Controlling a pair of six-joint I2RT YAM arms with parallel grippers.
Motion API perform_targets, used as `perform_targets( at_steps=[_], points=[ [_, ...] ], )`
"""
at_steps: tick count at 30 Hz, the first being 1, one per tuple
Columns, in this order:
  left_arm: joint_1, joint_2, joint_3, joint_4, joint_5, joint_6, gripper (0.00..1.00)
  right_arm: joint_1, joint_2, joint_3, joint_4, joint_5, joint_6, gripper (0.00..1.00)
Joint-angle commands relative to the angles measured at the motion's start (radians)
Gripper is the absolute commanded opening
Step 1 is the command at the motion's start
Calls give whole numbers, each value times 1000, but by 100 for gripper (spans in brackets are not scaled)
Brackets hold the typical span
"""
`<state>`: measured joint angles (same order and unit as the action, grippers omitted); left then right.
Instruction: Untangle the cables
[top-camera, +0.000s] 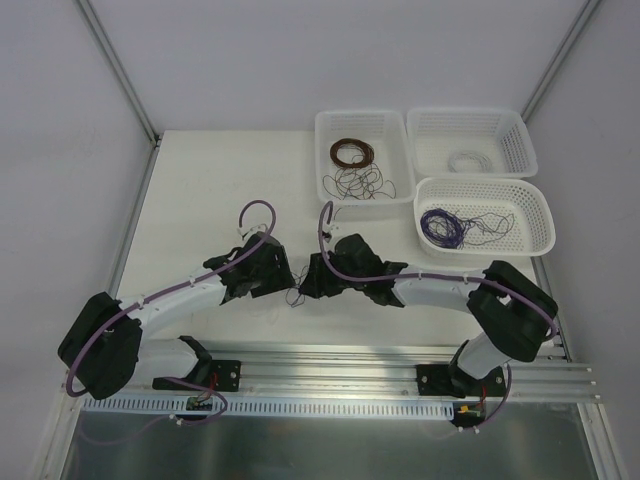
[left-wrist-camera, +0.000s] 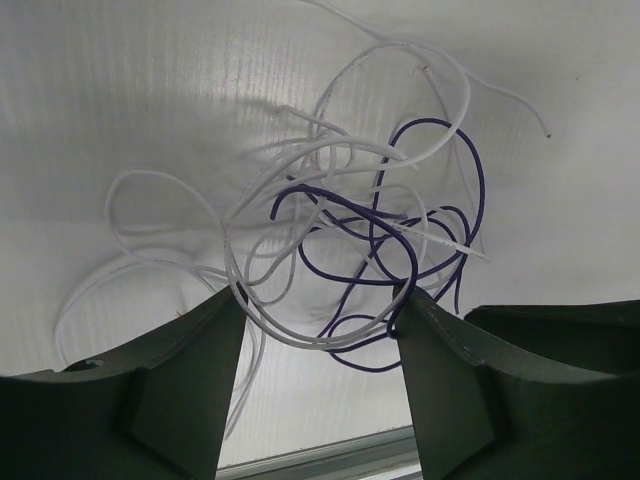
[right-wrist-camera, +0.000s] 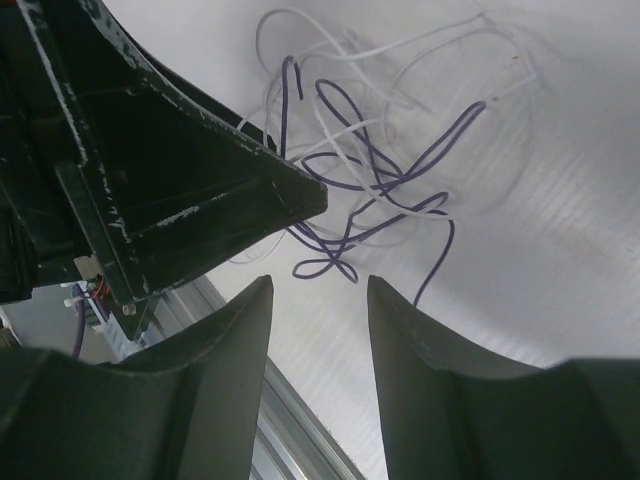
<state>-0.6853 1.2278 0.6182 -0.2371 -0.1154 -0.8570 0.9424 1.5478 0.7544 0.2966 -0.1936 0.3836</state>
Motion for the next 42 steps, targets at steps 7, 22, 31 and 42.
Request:
perform_targets(
  at_steps=[7, 22, 31, 42],
  points=[
    [6, 4, 14, 42, 22, -23, 59, 18, 81, 3, 136, -4, 47, 40],
    [6, 15, 17, 48, -30, -22, 59, 22, 12, 6, 18, 54, -38, 1],
    [58, 90, 25, 48, -41, -7, 59, 19, -303, 158, -517, 140, -242, 1],
    [115, 90, 2, 48, -27, 3, 57, -128, -678, 468, -994, 255, -417, 1]
  ],
)
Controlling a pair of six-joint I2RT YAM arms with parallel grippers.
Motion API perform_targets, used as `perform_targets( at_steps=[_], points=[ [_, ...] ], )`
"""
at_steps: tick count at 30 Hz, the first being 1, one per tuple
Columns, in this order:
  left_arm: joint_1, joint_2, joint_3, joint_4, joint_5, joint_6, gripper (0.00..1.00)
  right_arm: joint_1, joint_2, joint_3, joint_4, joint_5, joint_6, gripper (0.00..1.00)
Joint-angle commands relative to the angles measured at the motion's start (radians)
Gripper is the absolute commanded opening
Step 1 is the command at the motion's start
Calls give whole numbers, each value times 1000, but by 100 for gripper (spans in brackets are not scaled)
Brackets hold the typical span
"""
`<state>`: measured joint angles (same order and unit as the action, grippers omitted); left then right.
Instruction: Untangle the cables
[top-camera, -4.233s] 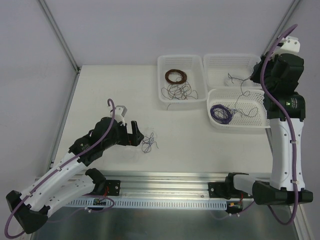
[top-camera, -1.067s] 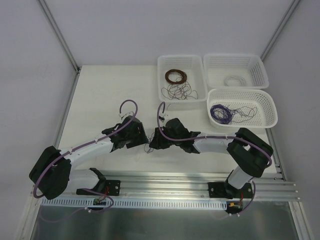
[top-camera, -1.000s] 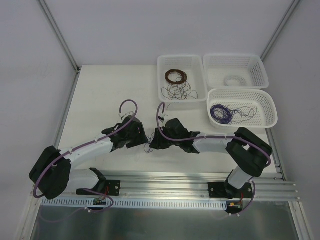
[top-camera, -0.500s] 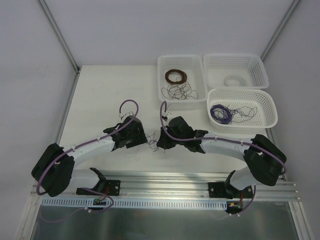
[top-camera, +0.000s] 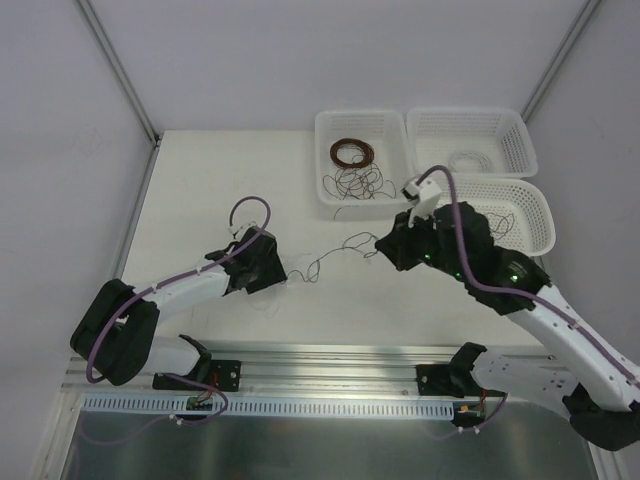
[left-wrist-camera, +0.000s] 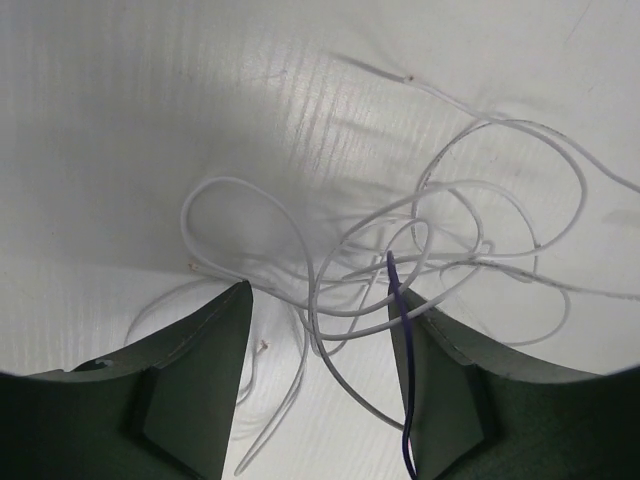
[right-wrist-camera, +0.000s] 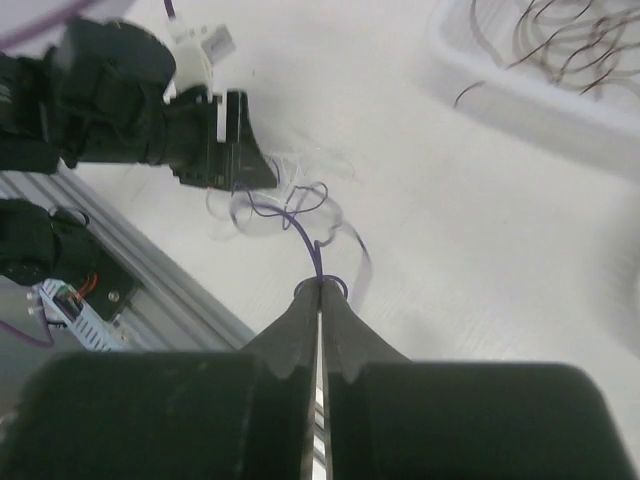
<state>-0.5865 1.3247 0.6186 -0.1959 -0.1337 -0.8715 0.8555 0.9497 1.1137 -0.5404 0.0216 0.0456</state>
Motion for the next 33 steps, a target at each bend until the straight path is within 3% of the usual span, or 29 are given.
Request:
perform_targets(
  at_steps=[1, 8, 20, 27, 33],
  points=[
    [20, -10, 0, 7, -7, 17, 57, -55, -94, 133, -174, 43, -87, 1],
    [51, -19, -26, 7, -3, 22, 56, -116, -158, 323, -253, 133, -167, 1],
    [88, -36, -51, 7, -1, 37, 56, -118, -163, 613, -214, 540, -361, 1],
    [140, -68, -83, 4, 5, 45, 56, -116, -163, 641, -158, 664, -458, 1],
    [201, -107, -94, -14, 9, 58, 56, -118, -154, 597, -131, 681, -466, 1]
  ],
)
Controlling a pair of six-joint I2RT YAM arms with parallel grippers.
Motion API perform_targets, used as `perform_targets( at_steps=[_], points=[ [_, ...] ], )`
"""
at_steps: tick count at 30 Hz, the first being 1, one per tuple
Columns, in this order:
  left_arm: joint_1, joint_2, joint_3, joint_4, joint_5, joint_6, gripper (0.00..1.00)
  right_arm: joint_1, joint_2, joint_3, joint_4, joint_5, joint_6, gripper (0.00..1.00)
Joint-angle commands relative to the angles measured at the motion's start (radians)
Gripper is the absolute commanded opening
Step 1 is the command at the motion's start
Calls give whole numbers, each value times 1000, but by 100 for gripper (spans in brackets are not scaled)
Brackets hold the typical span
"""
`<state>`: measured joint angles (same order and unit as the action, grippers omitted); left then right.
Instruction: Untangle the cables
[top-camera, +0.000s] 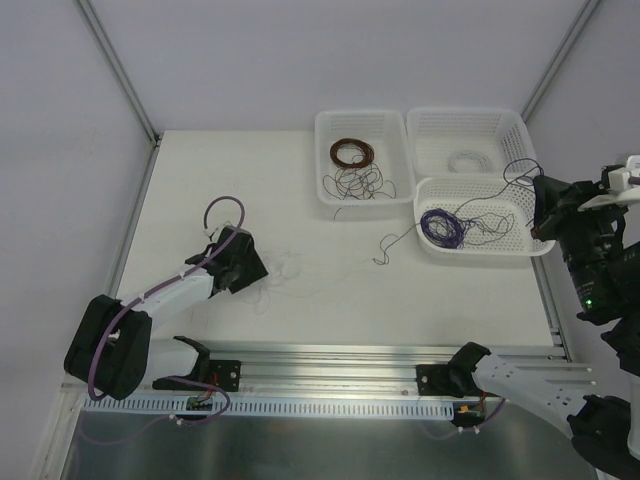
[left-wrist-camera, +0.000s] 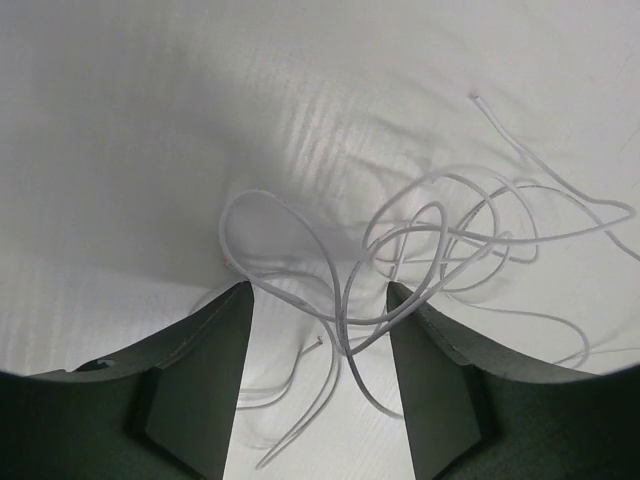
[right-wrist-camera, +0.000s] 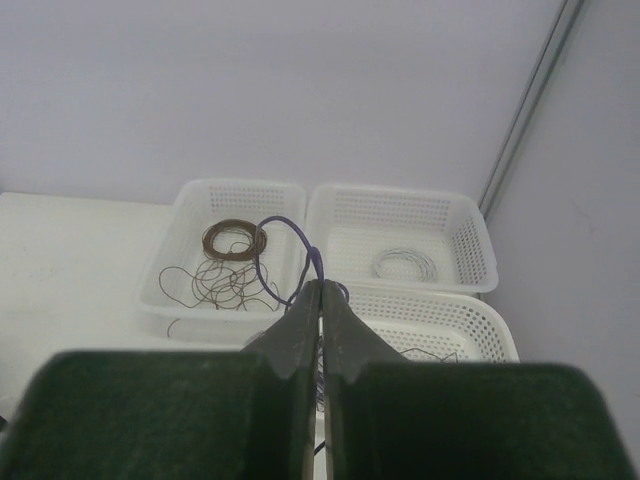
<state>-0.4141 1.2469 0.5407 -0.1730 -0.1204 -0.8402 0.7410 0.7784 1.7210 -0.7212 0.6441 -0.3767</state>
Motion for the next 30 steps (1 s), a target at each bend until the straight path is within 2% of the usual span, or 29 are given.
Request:
perform_targets(
  at_steps=[1, 4, 9, 13, 17, 20, 24, 26, 30],
  points=[
    [35, -33, -16, -39, 5, 30, 56, -3, 28, -21, 52, 58, -45, 1],
    [38, -59, -13, -46, 27, 38, 59, -5, 62, -46, 72, 58, -59, 1],
    [38, -142, 5, -68, 88, 64, 73, -48, 139, -44, 83, 4, -67, 1],
    [38, -221, 19, -115, 59, 105, 73, -152, 188, -9, 72, -52, -36, 1],
    [43, -233, 16, -141, 19, 110, 72, -326, 199, 15, 63, -232, 37, 1],
    [43, -239, 24, -143, 39, 110, 75, -377, 223, 52, 31, -337, 87, 1],
    [41, -271, 57, -143, 108, 142, 79, -382, 229, 42, 20, -484, 128, 1],
    [40, -290, 90, -141, 191, 179, 85, -382, 231, 16, 22, -556, 145, 1],
    [-20, -294, 172, -132, 269, 306, 94, -384, 234, -43, 19, -636, 182, 1]
  ],
)
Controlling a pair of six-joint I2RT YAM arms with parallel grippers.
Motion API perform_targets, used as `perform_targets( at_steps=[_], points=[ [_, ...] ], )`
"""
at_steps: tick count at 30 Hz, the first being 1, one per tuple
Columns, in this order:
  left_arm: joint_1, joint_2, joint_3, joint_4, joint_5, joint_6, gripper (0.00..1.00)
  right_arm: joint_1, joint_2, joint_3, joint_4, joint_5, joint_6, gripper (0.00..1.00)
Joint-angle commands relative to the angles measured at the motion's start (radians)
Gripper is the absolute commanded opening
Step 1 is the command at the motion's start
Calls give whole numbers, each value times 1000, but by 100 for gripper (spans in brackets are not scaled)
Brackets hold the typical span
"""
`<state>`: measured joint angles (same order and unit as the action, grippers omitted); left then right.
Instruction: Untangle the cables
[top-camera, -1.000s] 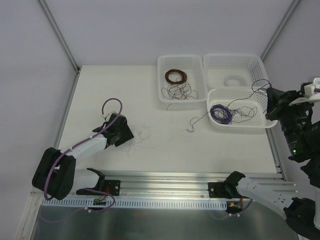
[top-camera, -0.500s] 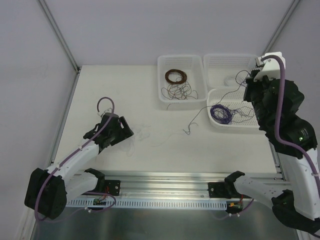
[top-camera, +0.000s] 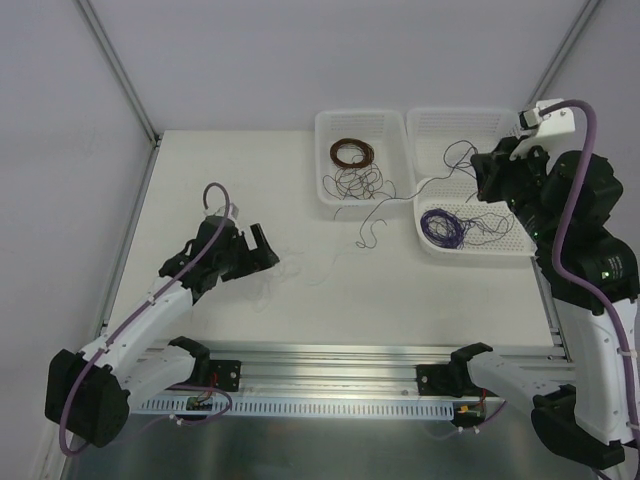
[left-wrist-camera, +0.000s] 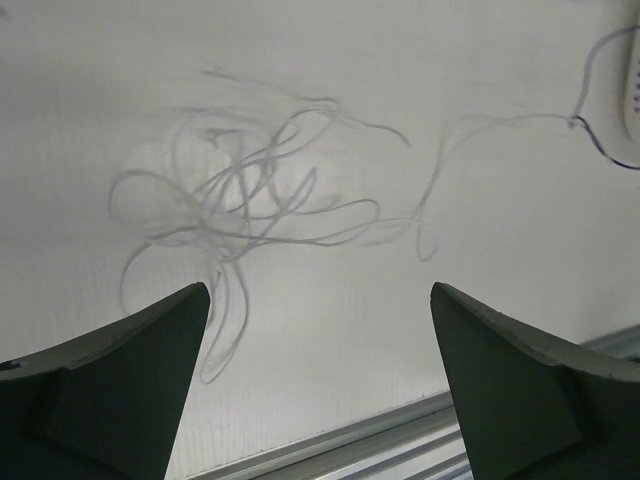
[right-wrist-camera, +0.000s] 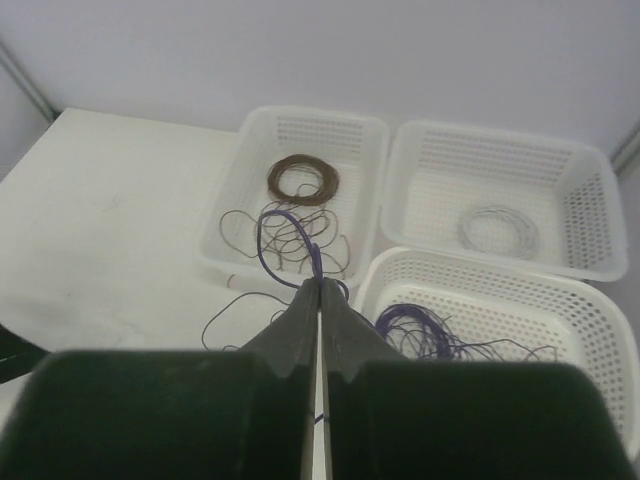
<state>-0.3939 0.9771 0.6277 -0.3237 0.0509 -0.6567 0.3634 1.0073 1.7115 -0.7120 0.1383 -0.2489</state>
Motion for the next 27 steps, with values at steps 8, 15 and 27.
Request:
perform_targets(
  at_steps=[8, 15, 27],
  points=[
    [-278, 130, 214, 89, 52, 433, 93, -4, -33, -138, 37, -269, 99, 1],
    [-356, 331, 322, 89, -26, 499, 85, -6, -61, -171, 34, -305, 106, 1],
    [-392, 501, 352, 41, -335, -127, 69, -6, -141, -296, 75, -307, 160, 1]
  ],
)
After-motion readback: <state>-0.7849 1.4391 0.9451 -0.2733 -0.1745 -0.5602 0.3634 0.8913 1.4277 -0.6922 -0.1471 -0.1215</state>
